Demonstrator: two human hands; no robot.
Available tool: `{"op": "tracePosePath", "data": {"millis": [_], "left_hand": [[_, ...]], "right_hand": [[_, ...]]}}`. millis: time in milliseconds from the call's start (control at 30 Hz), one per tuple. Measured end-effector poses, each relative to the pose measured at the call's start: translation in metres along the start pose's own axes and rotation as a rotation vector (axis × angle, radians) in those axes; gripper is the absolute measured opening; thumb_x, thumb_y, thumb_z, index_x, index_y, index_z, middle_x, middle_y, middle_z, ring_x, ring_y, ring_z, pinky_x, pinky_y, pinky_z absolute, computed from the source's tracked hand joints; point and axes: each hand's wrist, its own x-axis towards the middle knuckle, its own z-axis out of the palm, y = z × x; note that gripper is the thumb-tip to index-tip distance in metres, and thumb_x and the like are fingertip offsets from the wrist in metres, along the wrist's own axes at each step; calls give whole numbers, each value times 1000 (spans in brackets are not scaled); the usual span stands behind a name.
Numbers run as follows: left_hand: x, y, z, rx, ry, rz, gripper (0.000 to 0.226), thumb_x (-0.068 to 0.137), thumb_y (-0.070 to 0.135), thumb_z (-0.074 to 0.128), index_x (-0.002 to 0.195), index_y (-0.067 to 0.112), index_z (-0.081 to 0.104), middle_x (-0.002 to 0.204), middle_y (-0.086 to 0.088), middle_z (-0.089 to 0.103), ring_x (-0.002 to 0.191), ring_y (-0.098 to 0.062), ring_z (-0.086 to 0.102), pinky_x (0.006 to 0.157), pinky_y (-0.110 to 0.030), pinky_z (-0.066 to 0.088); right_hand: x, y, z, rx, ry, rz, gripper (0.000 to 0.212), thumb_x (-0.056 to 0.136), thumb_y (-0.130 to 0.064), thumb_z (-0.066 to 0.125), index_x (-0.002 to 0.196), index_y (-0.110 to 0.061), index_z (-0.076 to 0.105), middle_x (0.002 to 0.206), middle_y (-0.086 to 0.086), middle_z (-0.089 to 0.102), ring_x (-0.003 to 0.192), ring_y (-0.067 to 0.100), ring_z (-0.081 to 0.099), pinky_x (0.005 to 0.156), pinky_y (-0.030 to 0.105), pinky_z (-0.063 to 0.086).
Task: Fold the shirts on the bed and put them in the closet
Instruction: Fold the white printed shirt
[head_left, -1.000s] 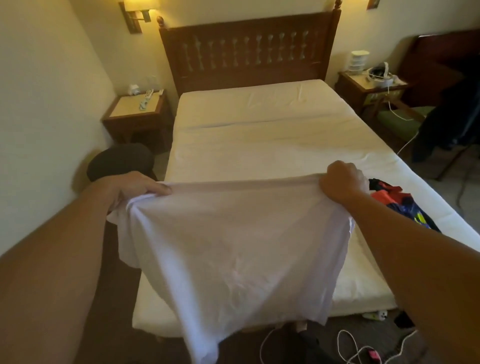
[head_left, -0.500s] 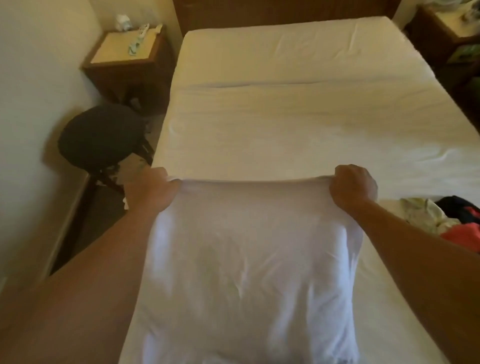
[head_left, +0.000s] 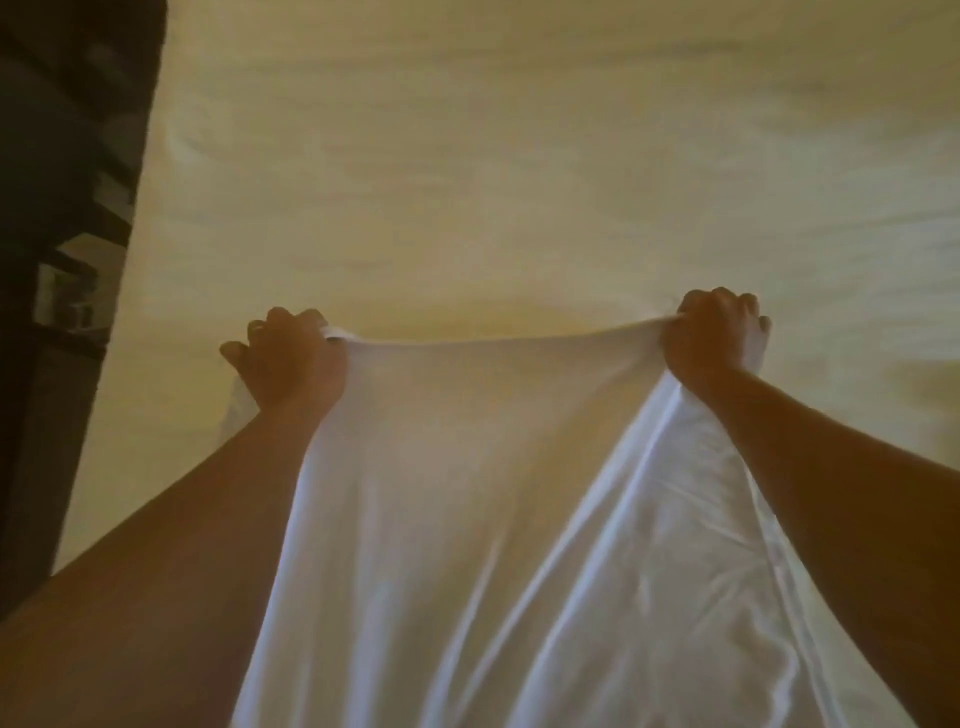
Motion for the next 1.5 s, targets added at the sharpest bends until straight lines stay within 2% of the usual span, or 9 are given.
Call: {"op": "tracePosePath", "data": {"millis": [333,467,567,667,833,933,1033,1233,1500], "left_hand": [[45,25,16,-39,67,-129,17,93,20,58,105,16,69,113,-18,54,116,-39,48,106,-53,27],[34,40,23,-111,114,149,29,83,23,60,111,20,66,124,-12,54,124,-34,42,105,-53,23],[24,48,36,-108,84,413,29,79,38,51,99,24,65,105,-7,59,107,-32,48,95,-49,27],[30,48,44,-101,92,457,25,84,35,44,93,22,63,96,-6,60,100,-33,50,91,-49,28],[34,64,42,-233,165,316,10,91,17,57,98,21,64,106,-12,60,110,-37,48,98,-54,27],[16,77,41,-243,201,277,31,89,14,58,118,22,60,123,-13,52,120,-36,42,103,-59,26],[-21,86,45,-216,196,279,43,87,25,57,129,19,52,131,-17,48,119,-38,43,99,-58,30],[-168,93,64,-155,126,505,26,90,37,48,97,17,63,93,-10,52,82,-34,54,72,-47,39],[-399,85,63,-185,-211,784,27,73,35,67,96,21,64,86,-4,55,76,-32,59,65,-43,48]], "right_hand": [[46,1,27,126,42,27,25,82,-7,47,96,-10,68,102,14,64,102,37,51,81,39,33],[51,5,24,169,10,82,19,83,-18,48,96,-15,62,101,9,56,102,34,51,86,42,35],[52,19,23,217,-48,84,7,82,-16,49,83,-18,56,78,0,50,85,30,48,78,37,30],[58,31,23,345,-90,156,9,81,-17,54,79,-10,59,69,4,54,78,34,54,69,33,35],[66,34,21,494,60,207,21,86,-20,58,104,-13,66,104,12,68,99,33,58,73,35,42],[57,38,20,519,117,267,36,94,-20,53,130,-16,57,128,12,61,116,33,56,86,33,41],[33,57,15,536,128,366,37,96,-27,55,131,-15,56,127,15,63,115,35,59,90,36,44],[-73,107,1,436,-265,395,29,93,-29,54,116,-12,62,118,21,66,108,40,61,84,39,45],[-243,190,-18,367,-610,472,24,85,-29,59,105,-18,60,97,7,68,87,30,61,71,32,46]]}}
